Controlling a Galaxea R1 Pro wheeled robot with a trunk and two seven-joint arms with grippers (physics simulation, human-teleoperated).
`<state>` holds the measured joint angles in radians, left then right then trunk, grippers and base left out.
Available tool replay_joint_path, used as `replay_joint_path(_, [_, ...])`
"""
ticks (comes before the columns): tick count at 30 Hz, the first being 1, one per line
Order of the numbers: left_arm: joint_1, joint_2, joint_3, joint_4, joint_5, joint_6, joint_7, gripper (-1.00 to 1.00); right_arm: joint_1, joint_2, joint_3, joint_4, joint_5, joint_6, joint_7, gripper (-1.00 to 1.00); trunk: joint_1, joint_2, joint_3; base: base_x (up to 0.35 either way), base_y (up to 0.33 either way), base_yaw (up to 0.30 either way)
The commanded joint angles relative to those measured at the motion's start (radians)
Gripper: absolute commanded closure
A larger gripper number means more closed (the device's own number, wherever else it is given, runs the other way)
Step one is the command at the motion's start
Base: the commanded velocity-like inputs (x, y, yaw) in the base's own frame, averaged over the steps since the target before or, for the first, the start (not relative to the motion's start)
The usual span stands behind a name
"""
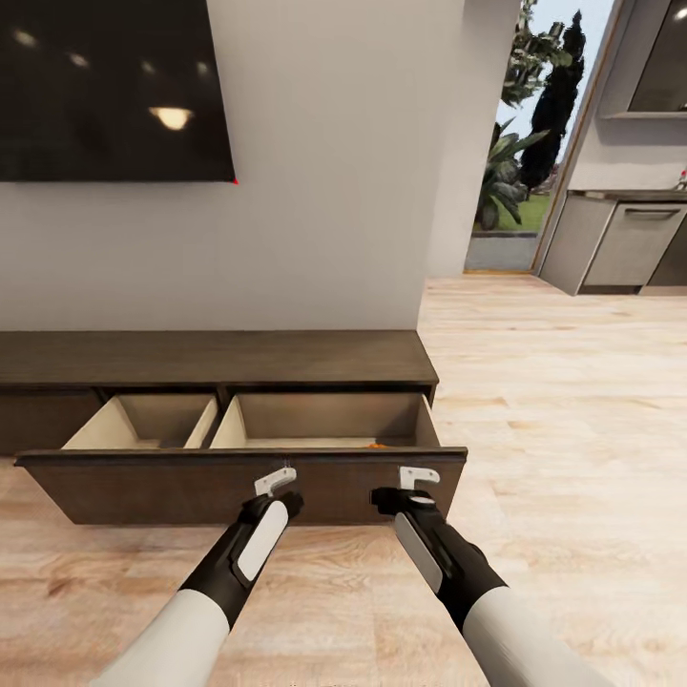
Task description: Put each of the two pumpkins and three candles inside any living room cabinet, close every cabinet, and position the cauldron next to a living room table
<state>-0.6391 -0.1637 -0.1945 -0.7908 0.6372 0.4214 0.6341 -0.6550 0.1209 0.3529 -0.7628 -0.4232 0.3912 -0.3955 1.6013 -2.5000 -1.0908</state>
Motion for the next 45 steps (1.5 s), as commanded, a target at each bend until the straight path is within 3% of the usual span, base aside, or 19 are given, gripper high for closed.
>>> replay_joint_path(1, [-0.001,0.001,-0.004,0.005,0.002,-0.007,0.005,-1.00,0.000,-0.006,0.004,-0.001,-0.009,-0.002,-0.009,-1.00,0.000,-0.001,-0.005,0.000,0.000,0.000])
replay_joint_path(4, [-0.001,0.001,-0.003,0.036,-0.032,-0.038,0.002,-1.00,0.000,-0.015,0.004,0.010,-0.009,-0.029,-0.005,-1.00,0.002,-0.001,-0.017,0.000,0.000,0.000])
replay_joint_path(8, [-0.001,0.001,-0.003,0.083,-0.117,-0.118,-0.007,-1.00,0.000,-0.018,0.004,0.051,-0.009,-0.085,0.020,-1.00,0.003,-0.002,-0.032,0.000,0.000,0.000])
replay_joint_path(11, [-0.001,0.000,-0.002,0.117,-0.146,-0.160,-0.027,-1.00,0.000,-0.018,0.005,0.066,-0.008,-0.102,0.040,-1.00,0.005,-0.003,-0.044,0.000,0.000,0.000])
replay_joint_path(18, [-0.001,0.000,-0.003,0.131,-0.156,-0.205,-0.054,-1.00,0.001,-0.018,0.006,0.090,-0.007,-0.171,0.087,-1.00,0.008,-0.005,-0.071,0.000,0.000,0.000])
replay_joint_path(21, [-0.001,0.000,-0.036,0.131,-0.158,-0.214,-0.055,-1.00,0.002,-0.018,0.006,0.094,0.000,-0.202,0.101,-1.00,0.009,-0.005,-0.082,0.000,0.000,0.000])
replay_joint_path(26, [-0.001,0.000,-0.104,0.131,-0.157,-0.277,-0.056,-1.00,0.003,-0.017,0.004,0.095,0.110,-0.227,0.105,-1.00,0.011,-0.007,-0.102,0.000,0.000,0.000])
replay_joint_path(29, [-0.001,0.000,-0.118,0.132,-0.157,-0.292,-0.055,-1.00,0.003,-0.016,0.002,0.096,0.143,-0.231,0.105,-1.00,0.013,-0.007,-0.113,0.000,0.000,0.000])
replay_joint_path(38, [0.002,0.000,-0.124,0.133,-0.157,-0.302,-0.054,-1.00,0.003,-0.015,0.001,0.096,0.152,-0.232,0.106,-1.00,0.013,-0.007,-0.113,0.009,0.000,0.000])
replay_joint_path(45, [0.002,0.000,-0.125,0.133,-0.159,-0.305,-0.054,-1.00,0.003,-0.015,0.001,0.096,0.152,-0.232,0.106,-1.00,0.013,-0.007,-0.113,0.278,0.000,0.000])
